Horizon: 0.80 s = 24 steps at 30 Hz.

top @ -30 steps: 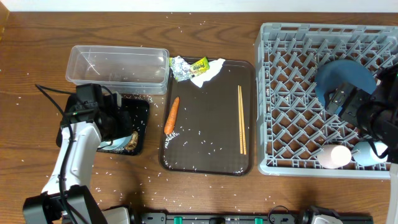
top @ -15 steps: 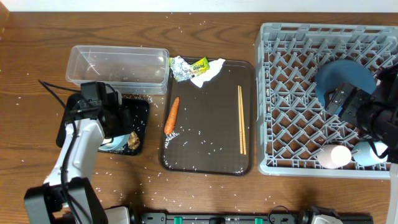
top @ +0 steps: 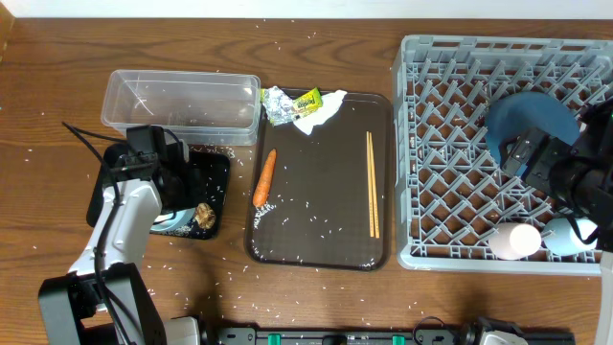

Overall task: Sort waste into correct bins and load items into the dishwasher rack
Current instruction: 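Tip the white bowl over the black tray to pour out rice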

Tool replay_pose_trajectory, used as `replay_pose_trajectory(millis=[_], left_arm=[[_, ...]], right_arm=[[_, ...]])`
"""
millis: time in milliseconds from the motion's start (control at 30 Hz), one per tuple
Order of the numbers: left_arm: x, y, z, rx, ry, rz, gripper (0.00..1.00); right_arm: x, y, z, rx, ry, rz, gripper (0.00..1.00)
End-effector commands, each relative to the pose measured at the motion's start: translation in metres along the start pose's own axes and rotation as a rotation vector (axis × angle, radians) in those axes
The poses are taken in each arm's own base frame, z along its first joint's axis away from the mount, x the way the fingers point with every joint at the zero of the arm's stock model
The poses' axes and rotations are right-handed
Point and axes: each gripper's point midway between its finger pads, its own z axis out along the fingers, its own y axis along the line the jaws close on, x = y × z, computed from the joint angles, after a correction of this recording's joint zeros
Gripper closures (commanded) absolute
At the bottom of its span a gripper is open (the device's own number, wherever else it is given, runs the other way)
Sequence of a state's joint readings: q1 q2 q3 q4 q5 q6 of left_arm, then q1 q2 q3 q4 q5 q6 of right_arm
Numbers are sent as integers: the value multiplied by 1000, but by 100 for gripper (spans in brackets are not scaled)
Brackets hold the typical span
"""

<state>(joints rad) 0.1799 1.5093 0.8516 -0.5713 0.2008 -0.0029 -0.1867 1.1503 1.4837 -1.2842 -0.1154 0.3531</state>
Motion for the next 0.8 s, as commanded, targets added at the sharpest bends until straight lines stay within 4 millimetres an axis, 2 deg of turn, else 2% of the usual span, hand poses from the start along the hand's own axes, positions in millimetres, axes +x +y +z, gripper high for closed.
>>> replay_pose_trajectory(millis=[0, 100, 200, 300, 433, 600, 700, 767], left_arm=[[-7, -13, -7, 67, -20, 7, 94], [-13, -20, -23, 94, -55, 9, 94], [-26, -32, -54, 158, -131, 11, 94], [-39, -46, -89, 290, -235, -21, 93], [-44, -50, -117, 463, -293, -85, 94], [-49, -39, -130, 716, -326, -186, 94], [-54, -31, -141, 925, -374, -215, 94], [-57, -26, -156, 1109, -439, -177, 94]], right_arm=[[-2, -2, -2, 2, -9, 16, 1], [-1, -2, -2, 3, -6, 17, 1], [0, -2, -2, 6, 1, 18, 1], [1, -3, -2, 6, 4, 18, 1], [1, -3, -2, 7, 4, 18, 1], [1, -3, -2, 7, 4, 18, 1], [1, -3, -2, 7, 5, 18, 1], [1, -3, -2, 7, 5, 19, 1]])
